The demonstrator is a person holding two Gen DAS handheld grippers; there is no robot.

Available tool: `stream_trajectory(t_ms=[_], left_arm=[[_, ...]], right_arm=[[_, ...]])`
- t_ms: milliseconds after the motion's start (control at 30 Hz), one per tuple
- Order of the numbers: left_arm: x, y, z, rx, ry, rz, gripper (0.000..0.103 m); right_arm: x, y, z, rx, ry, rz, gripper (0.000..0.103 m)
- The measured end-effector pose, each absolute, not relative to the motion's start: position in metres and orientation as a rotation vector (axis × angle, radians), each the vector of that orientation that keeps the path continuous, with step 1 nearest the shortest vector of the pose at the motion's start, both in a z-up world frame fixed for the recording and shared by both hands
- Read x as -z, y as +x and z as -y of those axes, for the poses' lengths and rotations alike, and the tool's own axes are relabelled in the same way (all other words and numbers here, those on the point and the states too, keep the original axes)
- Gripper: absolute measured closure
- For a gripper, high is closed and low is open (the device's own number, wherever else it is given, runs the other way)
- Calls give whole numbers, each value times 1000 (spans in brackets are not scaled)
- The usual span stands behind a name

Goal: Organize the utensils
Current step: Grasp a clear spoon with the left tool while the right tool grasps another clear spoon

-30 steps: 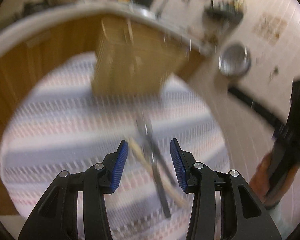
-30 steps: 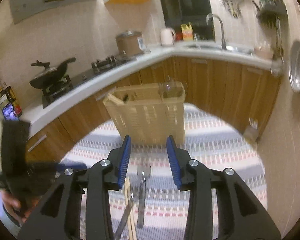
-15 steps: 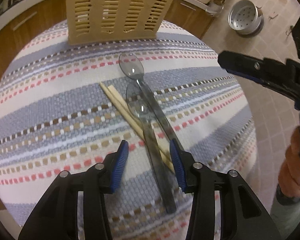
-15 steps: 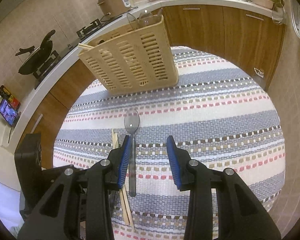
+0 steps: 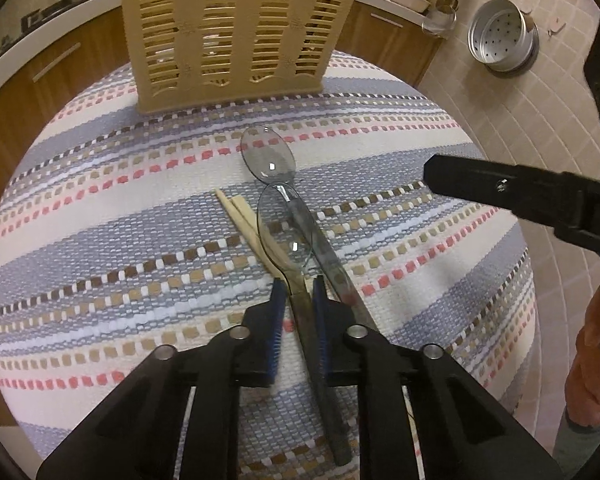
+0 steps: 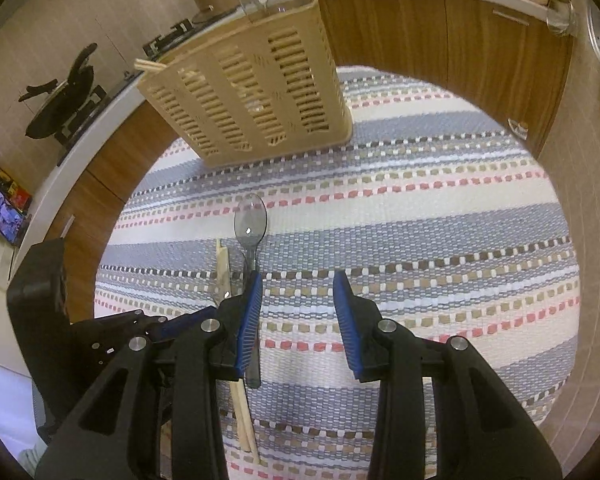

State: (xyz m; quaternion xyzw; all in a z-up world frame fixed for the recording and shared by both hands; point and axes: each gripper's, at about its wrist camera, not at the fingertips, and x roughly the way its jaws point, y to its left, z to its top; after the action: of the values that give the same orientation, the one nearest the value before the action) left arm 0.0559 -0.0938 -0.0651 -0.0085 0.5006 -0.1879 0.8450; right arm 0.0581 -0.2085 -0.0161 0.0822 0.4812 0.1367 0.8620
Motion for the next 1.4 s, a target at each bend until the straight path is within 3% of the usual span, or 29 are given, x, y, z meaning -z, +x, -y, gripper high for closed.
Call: stream_trajectory(t_ms=[200, 667, 800, 867, 900, 967, 1100, 1400], left_arm=[[65, 57, 76, 437, -104, -1053, 102], [69, 62, -9, 358, -263, -1078, 101], [66, 64, -14, 406, -202, -1096, 99], [63, 63, -15, 394, -143, -1096, 97], [63, 62, -16, 396, -134, -1098, 96], [61, 61, -15, 400, -112, -1109, 93], [57, 59, -11, 353, -40, -1091, 71], [57, 59, 13, 323, 126, -1108, 71]], right_arm=[[27, 68, 202, -309, 182, -1058, 69], [58, 109, 145, -331, 66, -1167, 69], [60, 115, 127, -286, -17, -1157, 73], [61, 115, 122, -247, -64, -1152, 90], [62, 114, 121, -238, -83, -1150, 92], [62, 114, 125, -233, -69, -1159, 92], [61, 108, 139, -182, -73, -1166, 92], [65, 98, 143, -179, -157, -1194, 92]])
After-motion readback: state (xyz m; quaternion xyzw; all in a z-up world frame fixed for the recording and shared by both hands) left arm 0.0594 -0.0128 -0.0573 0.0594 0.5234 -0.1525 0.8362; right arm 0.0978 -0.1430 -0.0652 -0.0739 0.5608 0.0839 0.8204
